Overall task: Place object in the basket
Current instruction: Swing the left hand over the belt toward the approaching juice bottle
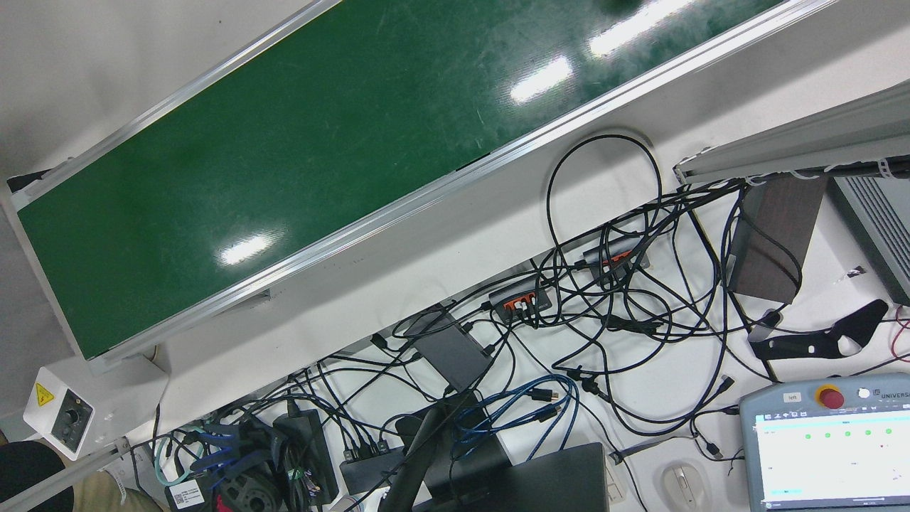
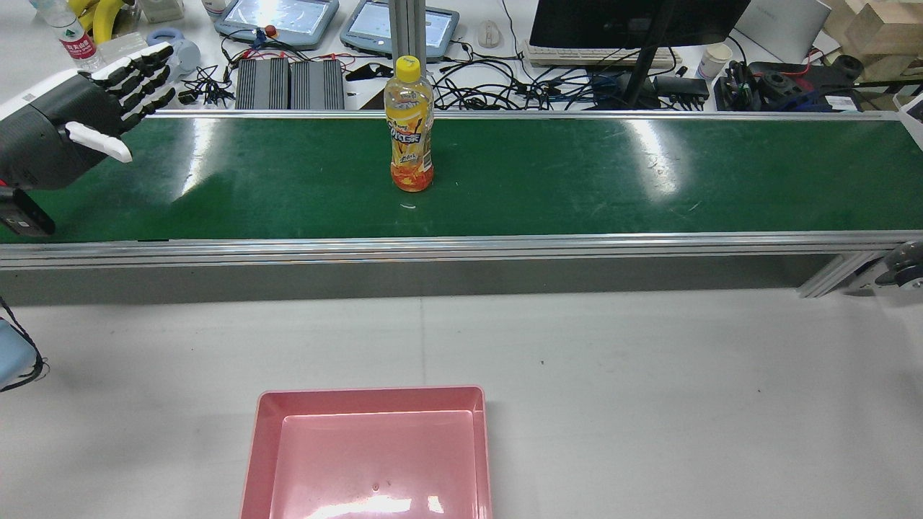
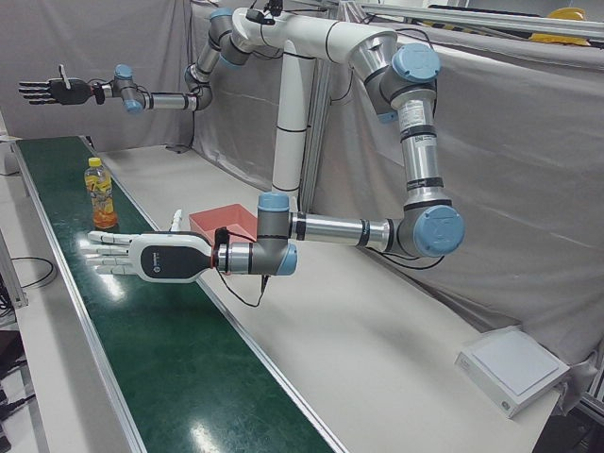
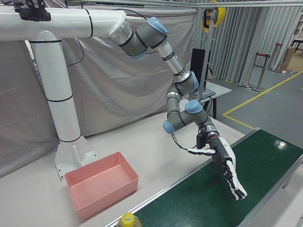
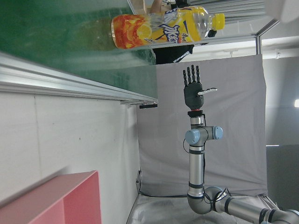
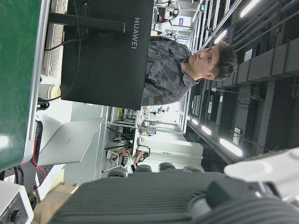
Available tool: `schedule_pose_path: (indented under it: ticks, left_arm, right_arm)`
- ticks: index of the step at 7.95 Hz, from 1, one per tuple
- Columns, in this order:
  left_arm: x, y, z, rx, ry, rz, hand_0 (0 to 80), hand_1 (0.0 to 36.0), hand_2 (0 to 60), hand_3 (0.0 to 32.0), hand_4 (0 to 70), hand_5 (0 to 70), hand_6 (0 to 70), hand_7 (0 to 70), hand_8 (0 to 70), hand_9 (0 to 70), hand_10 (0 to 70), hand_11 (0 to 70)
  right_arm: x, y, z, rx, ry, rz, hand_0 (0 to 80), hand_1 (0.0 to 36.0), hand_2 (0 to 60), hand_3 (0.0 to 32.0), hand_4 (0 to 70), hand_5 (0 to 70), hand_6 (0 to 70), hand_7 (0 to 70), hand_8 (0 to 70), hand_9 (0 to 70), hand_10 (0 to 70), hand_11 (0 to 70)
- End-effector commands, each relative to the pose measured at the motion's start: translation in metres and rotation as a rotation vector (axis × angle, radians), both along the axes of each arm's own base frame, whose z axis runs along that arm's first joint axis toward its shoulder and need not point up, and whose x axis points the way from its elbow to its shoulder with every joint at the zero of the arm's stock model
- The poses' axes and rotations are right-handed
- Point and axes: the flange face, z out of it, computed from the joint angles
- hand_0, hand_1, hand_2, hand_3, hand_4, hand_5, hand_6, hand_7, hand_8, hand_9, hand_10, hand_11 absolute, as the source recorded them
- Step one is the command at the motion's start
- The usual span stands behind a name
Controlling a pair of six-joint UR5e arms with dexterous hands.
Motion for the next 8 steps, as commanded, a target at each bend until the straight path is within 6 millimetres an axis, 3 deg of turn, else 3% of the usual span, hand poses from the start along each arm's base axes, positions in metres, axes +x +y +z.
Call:
schedule_pose_path:
  ticks: [1, 7, 8]
  left_arm:
    - [0.062, 0.013, -0.026, -0.056, 0.033, 0.009, 57.5, 9.7, 0.0, 1.0, 7.8, 8.5, 0.0, 0.0, 0.0, 0.0, 2.2, 5.1]
    - [0.066, 0.003, -0.044, 0.031, -0.008, -0.061, 50.7, 2.8, 0.0, 1.8, 7.6, 7.4, 0.0, 0.0, 0.2, 1.2, 3.1, 5.6]
    - [0.074, -0.006, -0.038, 0.076, 0.021, -0.064, 50.7, 3.3, 0.0, 1.6, 7.6, 8.0, 0.0, 0.0, 0.1, 1.3, 3.6, 6.4]
  right_arm:
    - [0.001, 0.000, -0.002, 0.003, -0.001, 0.002, 0.0, 0.0, 0.0, 0.0, 0.0, 0.0, 0.0, 0.0, 0.0, 0.0, 0.0, 0.0]
    - [0.001, 0.001, -0.001, 0.002, 0.001, 0.002, 0.0, 0.0, 0.0, 0.0, 0.0, 0.0, 0.0, 0.0, 0.0, 0.0, 0.0, 0.0]
    - [0.001, 0.001, -0.001, 0.002, 0.001, 0.002, 0.0, 0.0, 0.0, 0.0, 0.0, 0.0, 0.0, 0.0, 0.0, 0.0, 0.0, 0.0]
